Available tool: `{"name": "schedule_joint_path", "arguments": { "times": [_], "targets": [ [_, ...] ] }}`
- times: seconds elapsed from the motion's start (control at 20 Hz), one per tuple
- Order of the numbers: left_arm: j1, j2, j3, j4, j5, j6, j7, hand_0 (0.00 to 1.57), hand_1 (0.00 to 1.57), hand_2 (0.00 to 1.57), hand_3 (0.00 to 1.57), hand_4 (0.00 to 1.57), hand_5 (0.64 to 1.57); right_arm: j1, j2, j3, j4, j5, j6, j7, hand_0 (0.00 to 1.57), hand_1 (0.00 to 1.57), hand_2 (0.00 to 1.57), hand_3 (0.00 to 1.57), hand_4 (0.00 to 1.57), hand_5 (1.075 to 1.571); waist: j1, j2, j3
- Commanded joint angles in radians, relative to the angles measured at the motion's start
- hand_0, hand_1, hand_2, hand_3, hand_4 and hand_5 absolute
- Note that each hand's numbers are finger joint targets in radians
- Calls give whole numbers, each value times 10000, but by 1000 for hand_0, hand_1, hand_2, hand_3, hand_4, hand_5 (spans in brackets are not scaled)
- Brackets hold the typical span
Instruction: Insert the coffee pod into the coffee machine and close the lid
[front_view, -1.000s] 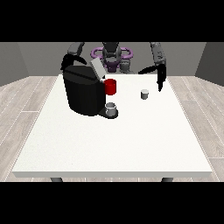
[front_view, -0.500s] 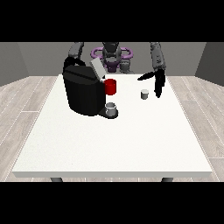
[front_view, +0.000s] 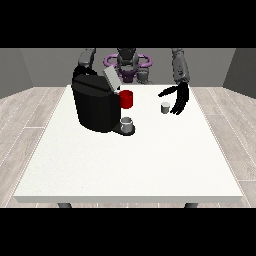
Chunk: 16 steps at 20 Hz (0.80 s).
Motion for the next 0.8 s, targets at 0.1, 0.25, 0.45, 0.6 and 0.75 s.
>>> {"name": "schedule_joint_path", "arguments": {
  "times": [0.1, 0.25, 0.45, 0.6, 0.75],
  "targets": [
    [-308, 423, -447, 698, -1044, 319, 61, 580, 580, 719, 472, 0, 1571, 34, 18, 267, -123, 151, -2, 121, 0, 0, 0, 0, 434, 1571, -328, 6, -1],
    [-286, 267, -578, 876, -1350, 497, -154, 536, 536, 692, 440, 0, 1571, 251, -155, 158, 40, -65, 64, -200, 0, 0, 0, 0, 520, 1571, -272, -137, 0],
    [-645, 99, -620, 1184, -1819, 1333, -566, 673, 673, 809, 551, 0, 1571, -25, 209, 301, 166, -2, -473, -422, 0, 0, 0, 0, 524, 1571, -298, 348, -2],
    [-599, 54, -562, 1282, -1993, 1711, -811, 719, 719, 864, 649, 229, 1571, 83, 32, 90, 44, -233, -165, -151, 0, 0, 0, 0, 500, 1571, -231, -19, -1],
    [-567, -77, -430, 1573, -2104, 2103, -1123, 837, 837, 974, 737, 391, 1571, 305, -8, -56, 365, -539, 82, -795, 0, 0, 0, 0, 514, 1571, -151, 59, -1]
  ]
}}
